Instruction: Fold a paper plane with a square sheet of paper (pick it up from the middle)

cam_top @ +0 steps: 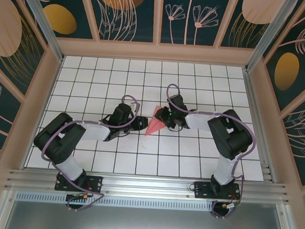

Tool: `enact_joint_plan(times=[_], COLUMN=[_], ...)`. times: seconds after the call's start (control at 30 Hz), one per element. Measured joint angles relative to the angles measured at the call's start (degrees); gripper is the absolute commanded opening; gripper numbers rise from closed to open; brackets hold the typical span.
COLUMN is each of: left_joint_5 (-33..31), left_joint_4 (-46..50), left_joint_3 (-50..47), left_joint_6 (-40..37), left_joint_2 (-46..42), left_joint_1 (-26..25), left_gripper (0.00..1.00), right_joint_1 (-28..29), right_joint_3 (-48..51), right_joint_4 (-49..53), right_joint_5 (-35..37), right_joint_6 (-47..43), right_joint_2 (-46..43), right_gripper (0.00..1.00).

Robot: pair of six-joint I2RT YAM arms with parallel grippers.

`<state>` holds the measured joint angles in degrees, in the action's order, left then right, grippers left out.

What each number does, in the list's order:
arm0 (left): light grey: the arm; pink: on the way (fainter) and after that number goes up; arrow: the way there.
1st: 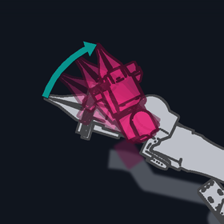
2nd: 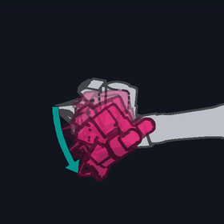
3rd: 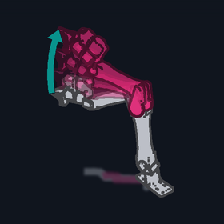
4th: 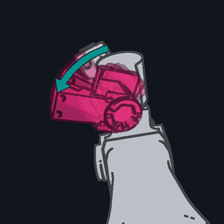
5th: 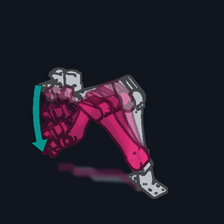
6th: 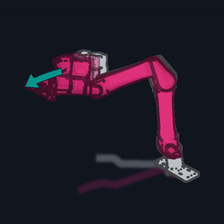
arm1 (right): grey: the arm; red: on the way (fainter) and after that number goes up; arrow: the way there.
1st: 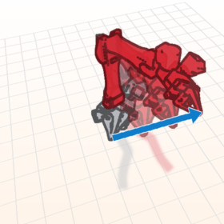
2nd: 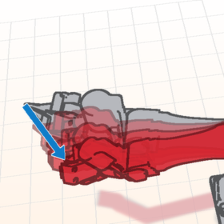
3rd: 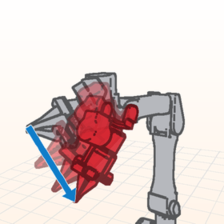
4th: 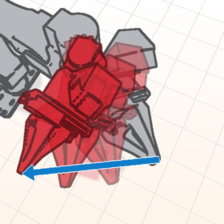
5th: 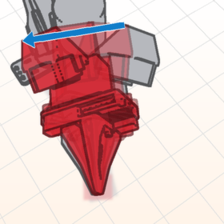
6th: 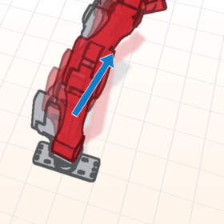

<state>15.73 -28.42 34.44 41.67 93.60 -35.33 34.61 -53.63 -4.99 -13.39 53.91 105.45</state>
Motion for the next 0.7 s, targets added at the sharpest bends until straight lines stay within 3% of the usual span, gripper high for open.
enact_joint_plan(times=[0.33,0.7], left_joint_5=[1.88,9.88], left_joint_4=[-4.68,-9.49], left_joint_3=[-1.05,-0.98], left_joint_6=[2.05,2.45], left_joint_2=[-0.48,2.93], left_joint_1=[0.15,0.11], left_gripper=[0.44,0.29], right_joint_1=[0.13,0.28], right_joint_3=[-1.79,-4.07], right_joint_4=[1.90,4.09], right_joint_5=[0.72,0.70], right_joint_6=[-0.74,-1.07], right_joint_2=[0.92,2.03], right_gripper=[0.42,0.48])
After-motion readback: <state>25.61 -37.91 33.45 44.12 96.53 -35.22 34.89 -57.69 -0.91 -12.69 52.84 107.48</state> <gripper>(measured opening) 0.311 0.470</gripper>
